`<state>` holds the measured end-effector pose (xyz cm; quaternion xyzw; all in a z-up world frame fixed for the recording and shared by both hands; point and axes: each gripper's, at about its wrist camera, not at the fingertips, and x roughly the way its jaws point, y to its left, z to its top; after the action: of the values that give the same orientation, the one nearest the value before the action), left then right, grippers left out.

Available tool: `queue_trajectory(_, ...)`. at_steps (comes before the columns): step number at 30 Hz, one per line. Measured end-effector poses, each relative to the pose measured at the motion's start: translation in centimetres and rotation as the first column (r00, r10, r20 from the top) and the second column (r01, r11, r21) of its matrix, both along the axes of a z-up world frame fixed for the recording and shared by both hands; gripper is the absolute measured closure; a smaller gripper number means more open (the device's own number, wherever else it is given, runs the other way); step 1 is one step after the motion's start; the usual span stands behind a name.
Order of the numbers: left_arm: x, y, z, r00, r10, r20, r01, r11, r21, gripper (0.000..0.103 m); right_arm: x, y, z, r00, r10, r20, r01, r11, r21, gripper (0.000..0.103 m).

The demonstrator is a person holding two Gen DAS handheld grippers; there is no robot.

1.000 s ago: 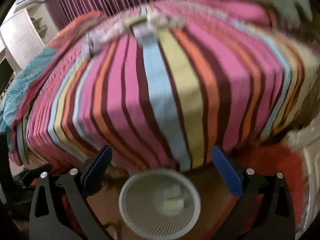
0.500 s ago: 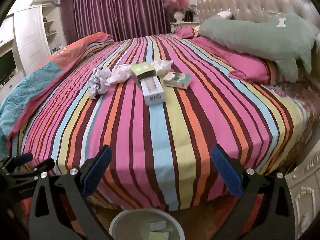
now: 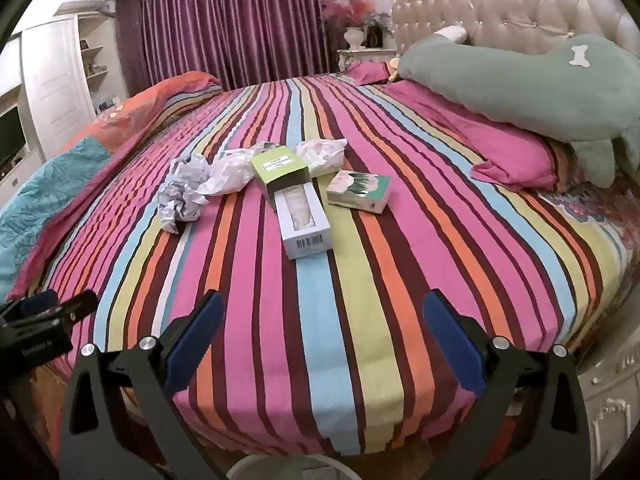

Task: Collect trash
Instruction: 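Raise both tools from the wastebasket back toward the bed, then grasp crumpled paper with the left tool while the right tool grasps the white tube box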

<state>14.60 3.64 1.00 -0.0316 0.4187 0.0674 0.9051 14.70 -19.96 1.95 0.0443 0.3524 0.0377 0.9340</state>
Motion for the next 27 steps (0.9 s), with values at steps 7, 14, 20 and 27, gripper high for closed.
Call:
queue_trajectory(7,3.5,0.3,-0.3,1.0,-0.021,-0.005,0.021,1.0,-0.002,0.013,2.2,0.7,-0.9,0.999,0.034,-0.029,-0.035,0.999,-0.031,0.008)
queue_trajectory(14,6.8,1.0,-1.1,0.999,-0.021,-0.027,0.021,1.0,-0.017,0.013,4.9,1.2,-1.4,0.997,0.054,-0.046,-0.056,0.997,-0.045,0.008)
queue_trajectory(20,9.7,1.5,-1.6,0.999,-0.017,-0.039,0.016,0.999,-0.04,0.013,7.3,1.5,-1.6,0.995,0.074,-0.06,-0.077,0.995,-0.056,0.008)
queue_trajectory(27,13.3,1.1,-2.1,0.997,-0.056,-0.047,0.055,0.998,-0.029,0.013,9.8,1.6,-2.8,0.991,0.079,-0.107,-0.086,0.995,-0.06,0.008)
